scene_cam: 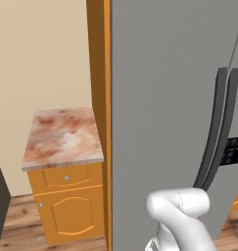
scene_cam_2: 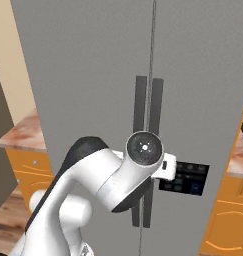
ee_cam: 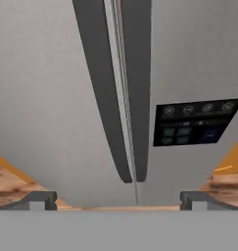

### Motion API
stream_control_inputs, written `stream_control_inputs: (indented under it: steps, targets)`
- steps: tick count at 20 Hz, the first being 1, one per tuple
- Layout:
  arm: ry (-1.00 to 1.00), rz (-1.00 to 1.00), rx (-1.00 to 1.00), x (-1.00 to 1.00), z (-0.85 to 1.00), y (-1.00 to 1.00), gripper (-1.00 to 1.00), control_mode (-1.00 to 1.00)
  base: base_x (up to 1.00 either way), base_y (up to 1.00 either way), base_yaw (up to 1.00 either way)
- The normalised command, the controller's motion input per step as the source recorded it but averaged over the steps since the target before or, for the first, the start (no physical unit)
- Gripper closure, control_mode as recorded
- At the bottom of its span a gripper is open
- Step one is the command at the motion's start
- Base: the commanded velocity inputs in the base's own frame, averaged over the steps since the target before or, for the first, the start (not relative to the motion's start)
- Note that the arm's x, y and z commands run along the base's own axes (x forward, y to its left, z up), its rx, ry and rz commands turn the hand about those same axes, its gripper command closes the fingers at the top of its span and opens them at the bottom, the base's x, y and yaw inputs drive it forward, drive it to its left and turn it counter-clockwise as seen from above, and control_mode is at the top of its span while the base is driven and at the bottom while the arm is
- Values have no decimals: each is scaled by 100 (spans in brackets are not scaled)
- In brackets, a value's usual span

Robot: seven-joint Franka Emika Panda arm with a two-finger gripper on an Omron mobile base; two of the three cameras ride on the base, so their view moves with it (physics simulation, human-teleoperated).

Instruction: Open the freezer door, pick up the ice cube tray from the freezer, and place it on the dining counter.

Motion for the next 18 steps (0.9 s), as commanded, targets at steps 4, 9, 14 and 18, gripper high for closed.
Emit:
stream_control_inputs:
  steps: [4,9,14,18]
  targets:
    - [-30,11,0,0,-17,-39,-100,-100,0,0,0]
    - [-32,13,0,0,-13,-28,-100,-100,0,0,0]
    - [-27,14,0,5,-5,-2,-100,-100,0,0,0]
    - [-20,8,0,13,0,0,-100,-100,0,0,0]
